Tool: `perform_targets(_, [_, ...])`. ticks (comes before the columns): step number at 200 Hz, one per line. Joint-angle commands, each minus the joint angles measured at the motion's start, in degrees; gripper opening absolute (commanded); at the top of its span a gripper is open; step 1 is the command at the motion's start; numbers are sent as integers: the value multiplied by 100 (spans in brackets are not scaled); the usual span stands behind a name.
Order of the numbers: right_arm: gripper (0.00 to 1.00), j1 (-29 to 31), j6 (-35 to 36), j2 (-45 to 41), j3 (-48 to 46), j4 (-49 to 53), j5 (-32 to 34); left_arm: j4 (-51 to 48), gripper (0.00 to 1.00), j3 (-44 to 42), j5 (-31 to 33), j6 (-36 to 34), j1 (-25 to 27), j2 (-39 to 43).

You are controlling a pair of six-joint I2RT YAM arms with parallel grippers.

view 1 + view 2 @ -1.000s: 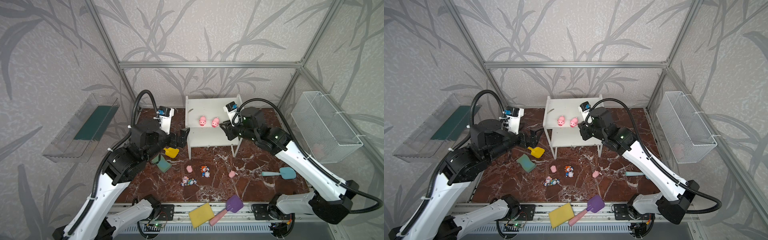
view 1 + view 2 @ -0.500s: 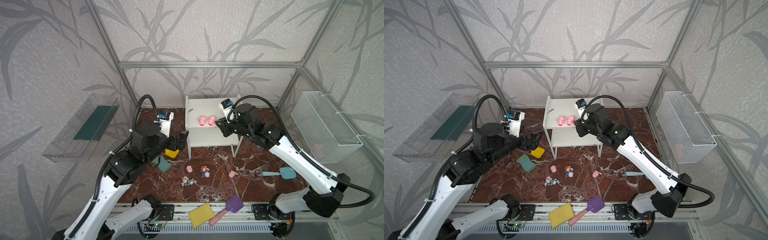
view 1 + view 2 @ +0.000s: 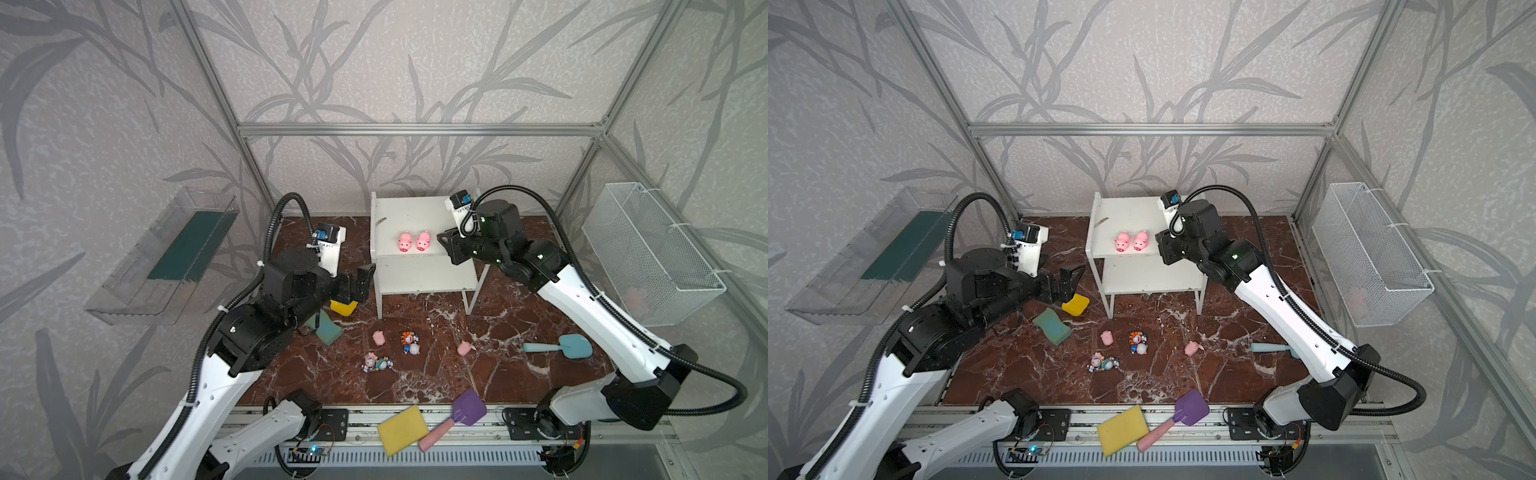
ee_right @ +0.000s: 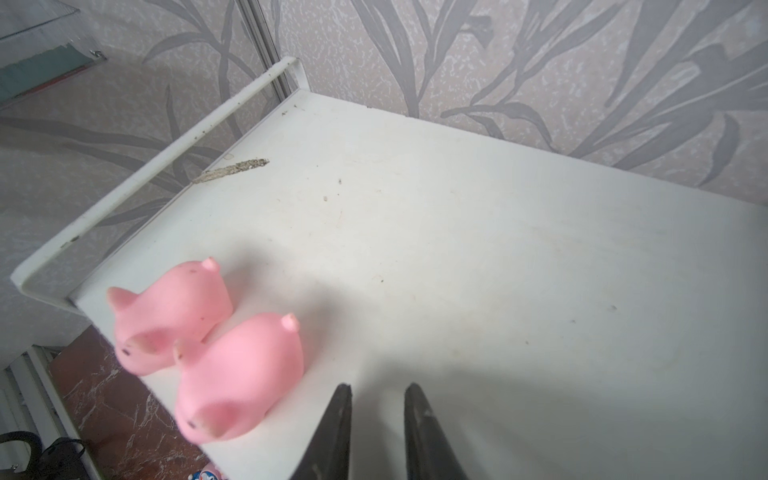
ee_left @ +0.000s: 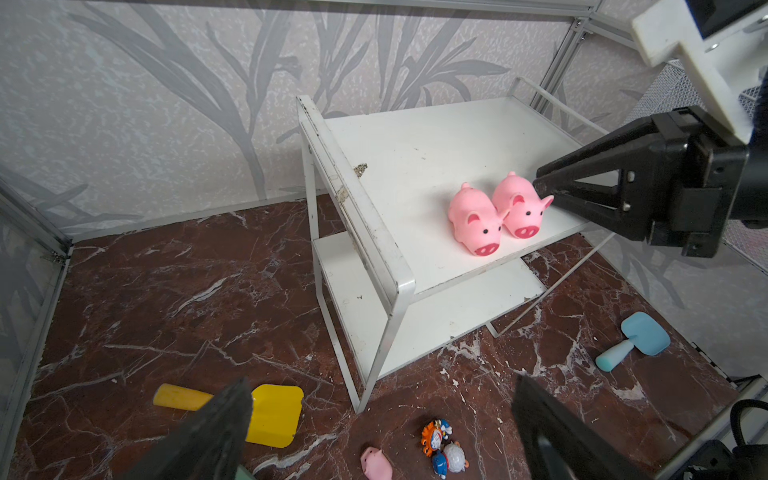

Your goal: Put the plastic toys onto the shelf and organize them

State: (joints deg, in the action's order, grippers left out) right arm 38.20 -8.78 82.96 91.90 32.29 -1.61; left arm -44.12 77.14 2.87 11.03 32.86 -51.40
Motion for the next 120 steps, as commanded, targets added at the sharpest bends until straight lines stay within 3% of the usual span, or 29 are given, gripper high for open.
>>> perform_targets(1, [24, -9, -26, 155, 109, 28, -281, 43, 99, -84, -76, -56, -37, 73])
perform_targets(120, [25, -3, -160, 265, 140, -166, -482, 66, 99, -290, -487, -14, -47, 257])
